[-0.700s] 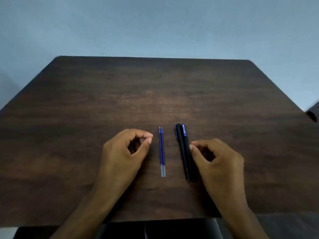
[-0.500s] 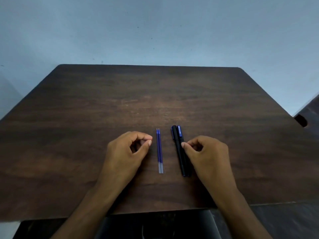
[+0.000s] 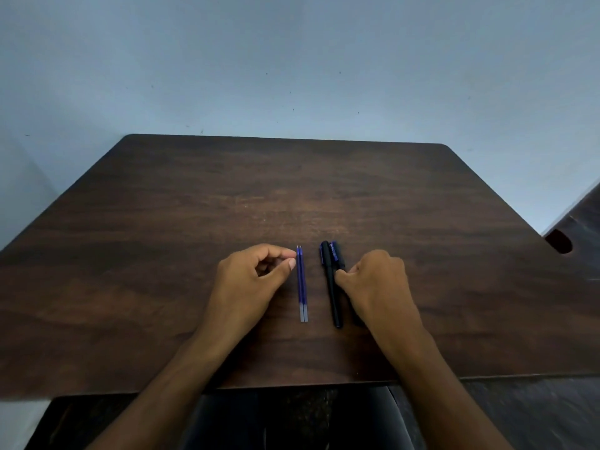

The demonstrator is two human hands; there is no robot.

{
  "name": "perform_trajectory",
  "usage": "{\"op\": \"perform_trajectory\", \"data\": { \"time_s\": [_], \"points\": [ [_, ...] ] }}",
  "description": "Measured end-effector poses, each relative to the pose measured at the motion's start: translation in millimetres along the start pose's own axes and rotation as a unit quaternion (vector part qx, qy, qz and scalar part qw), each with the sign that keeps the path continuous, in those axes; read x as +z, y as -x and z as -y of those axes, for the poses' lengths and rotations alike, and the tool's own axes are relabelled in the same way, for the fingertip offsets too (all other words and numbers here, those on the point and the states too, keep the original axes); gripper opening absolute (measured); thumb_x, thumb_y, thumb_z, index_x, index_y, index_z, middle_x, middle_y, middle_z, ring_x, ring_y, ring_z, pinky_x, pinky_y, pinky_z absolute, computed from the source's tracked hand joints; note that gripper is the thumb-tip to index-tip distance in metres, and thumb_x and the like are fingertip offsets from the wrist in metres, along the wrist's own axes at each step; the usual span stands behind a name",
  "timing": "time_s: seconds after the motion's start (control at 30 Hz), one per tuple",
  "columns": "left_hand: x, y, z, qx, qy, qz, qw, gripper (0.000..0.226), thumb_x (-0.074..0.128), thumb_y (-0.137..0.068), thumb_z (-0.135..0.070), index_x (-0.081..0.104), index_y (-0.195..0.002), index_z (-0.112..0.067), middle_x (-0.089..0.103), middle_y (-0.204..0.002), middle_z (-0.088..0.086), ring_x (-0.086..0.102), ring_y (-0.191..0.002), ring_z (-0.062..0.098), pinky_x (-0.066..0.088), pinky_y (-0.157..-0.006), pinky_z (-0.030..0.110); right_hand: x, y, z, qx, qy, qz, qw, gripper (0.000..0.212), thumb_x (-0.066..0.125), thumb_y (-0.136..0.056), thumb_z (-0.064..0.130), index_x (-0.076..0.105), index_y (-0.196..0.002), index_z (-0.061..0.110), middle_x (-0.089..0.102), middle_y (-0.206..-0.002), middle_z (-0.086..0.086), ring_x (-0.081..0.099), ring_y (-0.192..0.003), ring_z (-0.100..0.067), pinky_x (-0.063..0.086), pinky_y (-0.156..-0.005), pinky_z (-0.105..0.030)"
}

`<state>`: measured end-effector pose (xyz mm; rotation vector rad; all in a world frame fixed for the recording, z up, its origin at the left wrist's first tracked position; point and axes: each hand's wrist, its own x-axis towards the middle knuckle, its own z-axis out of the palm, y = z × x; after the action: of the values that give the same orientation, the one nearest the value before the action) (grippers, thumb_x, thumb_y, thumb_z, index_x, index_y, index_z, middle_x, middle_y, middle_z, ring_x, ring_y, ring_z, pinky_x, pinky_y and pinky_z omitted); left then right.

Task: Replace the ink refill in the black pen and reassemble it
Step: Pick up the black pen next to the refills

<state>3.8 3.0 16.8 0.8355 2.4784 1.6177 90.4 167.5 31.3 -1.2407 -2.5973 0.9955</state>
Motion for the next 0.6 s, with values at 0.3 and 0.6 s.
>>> {"op": "perform_trajectory", "data": {
  "time_s": [0.3,0.6],
  "points": [
    [17.7,-7.4,-19.4,-0.107,0.184,0.043,0.976,0.012,0.074,-0.086,-0.031,0.079,-0.094,-0.023,0.077,-0.079,-0.009,0.064,-0.065,-0.004,0.050,-0.060,0.014,-21.2,32.2,-0.8,-0.116,-0.027,-0.096,0.988,0.019,0.075,-0.086,0.032,0.066,-0.075,0.019,0.067,-0.068,0.003,0.062,-0.067,-0.012,0.055,-0.070,-0.033],
    [24.4,-11.9,-29.1,-0.162,0.311,0.077,0.933,0.020,0.080,-0.078,-0.026,0.079,-0.085,-0.007,0.076,-0.077,0.012,0.069,-0.067,0.015,0.057,-0.065,0.026,-19.7,48.8,-14.7,-0.222,-0.065,-0.098,0.968,0.015,0.079,-0.083,0.018,0.065,-0.082,0.023,0.065,-0.072,0.010,0.061,-0.064,-0.003,0.053,-0.064,-0.015]
  ]
}}
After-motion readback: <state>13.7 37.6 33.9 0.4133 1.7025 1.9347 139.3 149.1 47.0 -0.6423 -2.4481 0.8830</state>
